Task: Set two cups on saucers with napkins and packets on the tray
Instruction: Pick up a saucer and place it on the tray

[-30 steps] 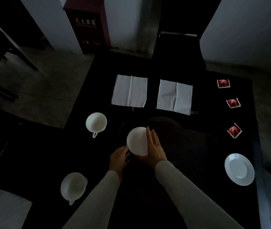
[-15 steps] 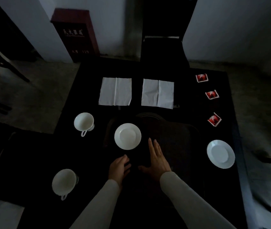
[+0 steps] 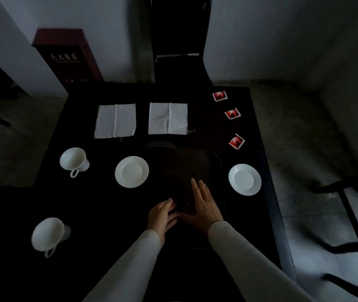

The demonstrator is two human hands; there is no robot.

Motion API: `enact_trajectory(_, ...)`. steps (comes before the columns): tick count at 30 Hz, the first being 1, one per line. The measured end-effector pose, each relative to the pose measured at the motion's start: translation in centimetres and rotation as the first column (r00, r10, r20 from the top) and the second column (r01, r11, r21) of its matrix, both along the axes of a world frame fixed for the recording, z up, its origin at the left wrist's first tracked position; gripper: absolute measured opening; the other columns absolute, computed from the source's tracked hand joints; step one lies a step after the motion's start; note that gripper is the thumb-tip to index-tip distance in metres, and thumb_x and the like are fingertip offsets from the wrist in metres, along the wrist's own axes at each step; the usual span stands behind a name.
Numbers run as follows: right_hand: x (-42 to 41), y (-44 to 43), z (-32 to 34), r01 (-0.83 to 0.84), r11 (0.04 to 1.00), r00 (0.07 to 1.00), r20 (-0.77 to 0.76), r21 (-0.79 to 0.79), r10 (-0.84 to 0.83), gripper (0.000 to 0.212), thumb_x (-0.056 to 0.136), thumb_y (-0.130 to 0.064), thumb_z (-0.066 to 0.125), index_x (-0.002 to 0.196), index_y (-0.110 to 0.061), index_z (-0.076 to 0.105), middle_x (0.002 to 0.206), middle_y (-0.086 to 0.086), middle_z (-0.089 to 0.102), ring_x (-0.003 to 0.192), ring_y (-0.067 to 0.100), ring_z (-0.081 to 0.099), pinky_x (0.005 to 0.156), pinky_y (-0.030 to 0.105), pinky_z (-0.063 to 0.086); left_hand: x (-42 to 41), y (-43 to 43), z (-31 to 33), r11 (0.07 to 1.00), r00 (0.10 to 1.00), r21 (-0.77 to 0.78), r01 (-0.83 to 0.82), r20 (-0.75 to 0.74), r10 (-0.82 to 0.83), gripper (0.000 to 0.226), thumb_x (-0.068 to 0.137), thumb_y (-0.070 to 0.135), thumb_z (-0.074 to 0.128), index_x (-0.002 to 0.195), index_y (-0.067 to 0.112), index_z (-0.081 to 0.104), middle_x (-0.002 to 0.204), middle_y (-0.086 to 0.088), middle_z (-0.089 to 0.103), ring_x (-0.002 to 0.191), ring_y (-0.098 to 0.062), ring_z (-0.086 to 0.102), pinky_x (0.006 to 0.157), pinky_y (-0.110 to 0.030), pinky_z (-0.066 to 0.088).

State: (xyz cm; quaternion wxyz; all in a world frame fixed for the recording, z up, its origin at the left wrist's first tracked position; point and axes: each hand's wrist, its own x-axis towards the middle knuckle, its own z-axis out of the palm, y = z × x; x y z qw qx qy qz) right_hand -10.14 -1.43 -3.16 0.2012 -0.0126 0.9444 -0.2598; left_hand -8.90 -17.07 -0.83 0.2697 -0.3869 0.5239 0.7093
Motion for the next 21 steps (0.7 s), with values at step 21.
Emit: enact_trajectory(21, -0.1, 20.1, 1.7, 0.046, 0.991, 0.997, 0.052, 0.128, -0.053, 0.079, 0.090, -0.038, 0.069, 0.155, -0.016, 0.030, 0.163, 0.016, 0.026, 0.147, 0.038, 0.031, 0.117, 0.045, 0.034, 1.5, 19.0, 0.7, 0.984, 0.983, 0.000, 0.177, 0.057, -0.177, 0.035, 0.104, 0.039, 0.045, 0.124, 0.016, 0.064, 0.107, 0.003, 0.072, 0.101, -0.020, 0.069, 0.082, -0.035, 0.055)
